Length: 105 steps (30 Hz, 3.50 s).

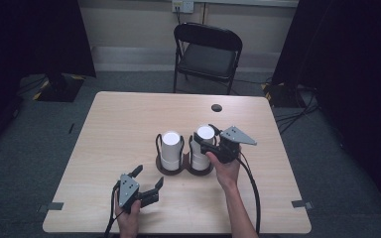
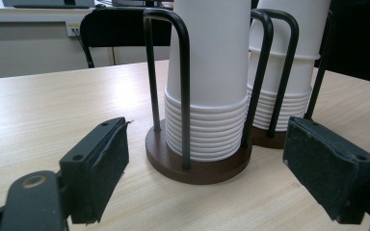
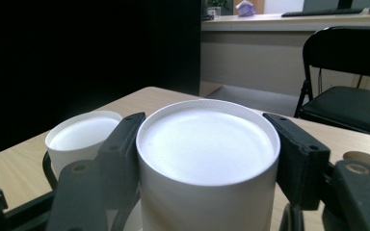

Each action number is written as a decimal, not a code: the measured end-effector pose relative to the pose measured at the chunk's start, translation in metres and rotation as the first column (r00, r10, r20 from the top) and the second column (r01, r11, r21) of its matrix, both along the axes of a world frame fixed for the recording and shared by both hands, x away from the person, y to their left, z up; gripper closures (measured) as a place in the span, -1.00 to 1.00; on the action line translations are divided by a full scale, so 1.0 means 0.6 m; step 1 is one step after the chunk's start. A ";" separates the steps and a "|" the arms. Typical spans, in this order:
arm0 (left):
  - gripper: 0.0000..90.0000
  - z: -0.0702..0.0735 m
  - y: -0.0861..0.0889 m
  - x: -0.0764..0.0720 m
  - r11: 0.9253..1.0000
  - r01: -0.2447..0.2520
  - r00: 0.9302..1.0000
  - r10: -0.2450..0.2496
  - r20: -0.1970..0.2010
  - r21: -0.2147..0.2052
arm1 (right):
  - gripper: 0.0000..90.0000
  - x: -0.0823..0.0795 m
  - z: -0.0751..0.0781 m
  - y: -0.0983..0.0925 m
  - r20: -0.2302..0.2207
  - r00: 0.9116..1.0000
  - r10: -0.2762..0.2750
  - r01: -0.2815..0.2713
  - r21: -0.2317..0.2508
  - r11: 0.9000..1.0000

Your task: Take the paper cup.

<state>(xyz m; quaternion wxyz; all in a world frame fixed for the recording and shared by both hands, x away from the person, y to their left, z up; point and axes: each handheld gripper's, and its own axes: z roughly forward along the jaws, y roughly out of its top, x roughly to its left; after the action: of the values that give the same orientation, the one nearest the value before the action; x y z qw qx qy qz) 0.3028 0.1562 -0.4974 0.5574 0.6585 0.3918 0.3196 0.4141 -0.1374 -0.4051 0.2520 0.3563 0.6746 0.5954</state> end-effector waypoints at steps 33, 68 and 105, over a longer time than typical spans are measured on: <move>-0.53 0.006 -0.003 0.002 0.992 0.117 0.992 -0.119 -0.037 -0.043 | -0.22 -0.026 0.061 -0.008 0.086 0.996 0.008 -0.011 0.033 0.999; -0.05 0.018 -0.052 0.009 0.946 0.307 0.951 -0.308 0.010 -0.103 | -0.21 -0.140 0.021 -0.058 0.066 0.997 0.030 -0.041 0.177 0.983; 0.33 0.000 -0.115 0.027 0.895 0.433 0.896 -0.416 0.155 -0.108 | -0.21 -0.156 -0.058 -0.041 -0.110 0.971 0.212 -0.144 0.438 0.887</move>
<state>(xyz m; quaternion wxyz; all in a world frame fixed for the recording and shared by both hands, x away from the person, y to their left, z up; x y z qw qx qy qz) 0.3190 0.0871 -0.4976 0.6824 0.6657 0.2234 0.2033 0.3203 -0.1622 -0.4401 0.0588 0.3844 0.5752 0.7196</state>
